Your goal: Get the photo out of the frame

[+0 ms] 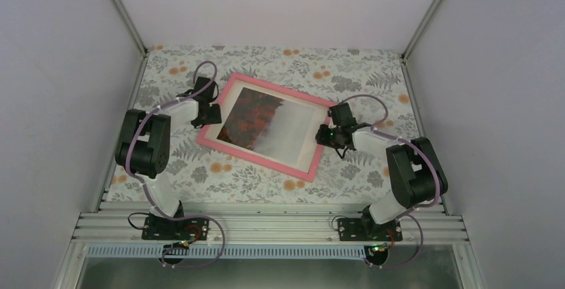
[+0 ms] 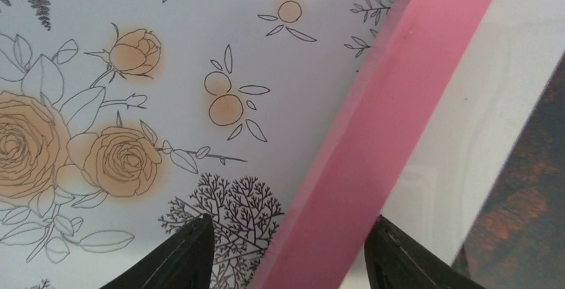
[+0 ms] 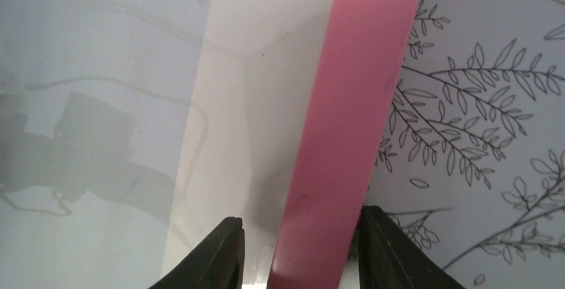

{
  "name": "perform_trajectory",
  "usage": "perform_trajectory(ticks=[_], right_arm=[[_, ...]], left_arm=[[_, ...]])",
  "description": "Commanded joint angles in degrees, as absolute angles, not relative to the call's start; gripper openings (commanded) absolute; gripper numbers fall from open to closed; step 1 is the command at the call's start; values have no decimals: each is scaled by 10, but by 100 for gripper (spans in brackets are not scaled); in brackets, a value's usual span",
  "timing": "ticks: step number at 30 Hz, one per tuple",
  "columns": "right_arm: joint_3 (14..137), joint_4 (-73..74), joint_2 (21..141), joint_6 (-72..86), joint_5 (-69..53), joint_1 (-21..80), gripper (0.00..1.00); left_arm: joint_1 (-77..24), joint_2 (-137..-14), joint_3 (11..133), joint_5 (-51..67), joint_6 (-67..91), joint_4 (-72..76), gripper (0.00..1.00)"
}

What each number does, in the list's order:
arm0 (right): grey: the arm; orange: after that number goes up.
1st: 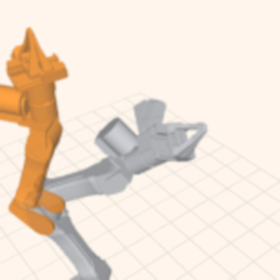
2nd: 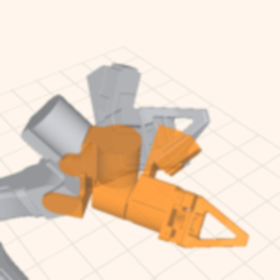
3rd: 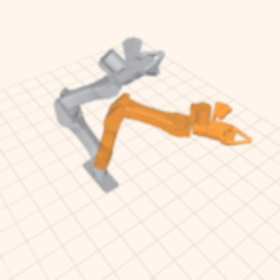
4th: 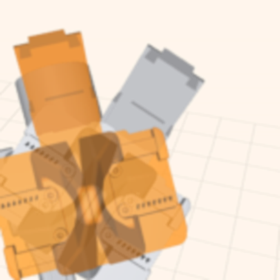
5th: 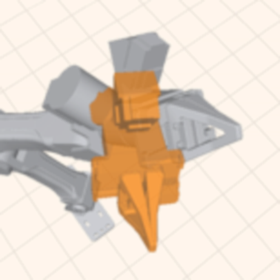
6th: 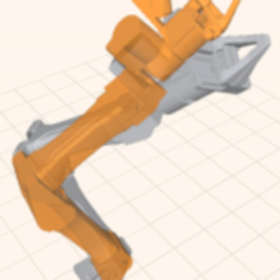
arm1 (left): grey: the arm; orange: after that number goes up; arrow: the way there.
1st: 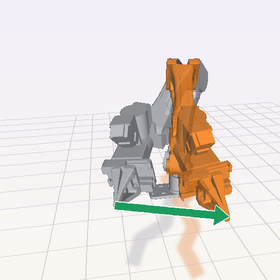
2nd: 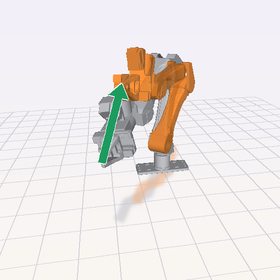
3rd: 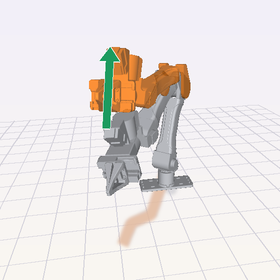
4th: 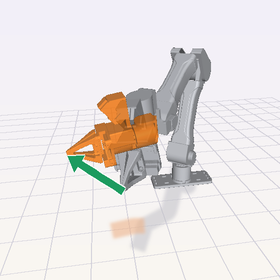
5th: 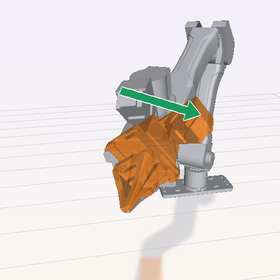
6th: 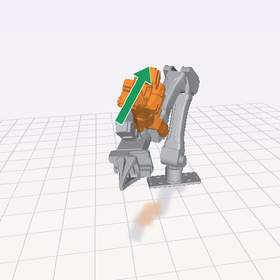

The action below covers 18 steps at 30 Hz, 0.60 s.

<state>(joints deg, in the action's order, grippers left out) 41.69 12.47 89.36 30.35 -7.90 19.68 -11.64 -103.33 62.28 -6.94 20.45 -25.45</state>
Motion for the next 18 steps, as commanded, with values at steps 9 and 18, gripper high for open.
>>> perform_trajectory(ticks=[9,18], right_arm=[[490,169,993,261,-20,206,15],[665,202,1119,171,3,204,10]], left_arm=[[-132,-1041,596,-69,214,-283,29],[-167,-926,437,25,257,-265,28]])
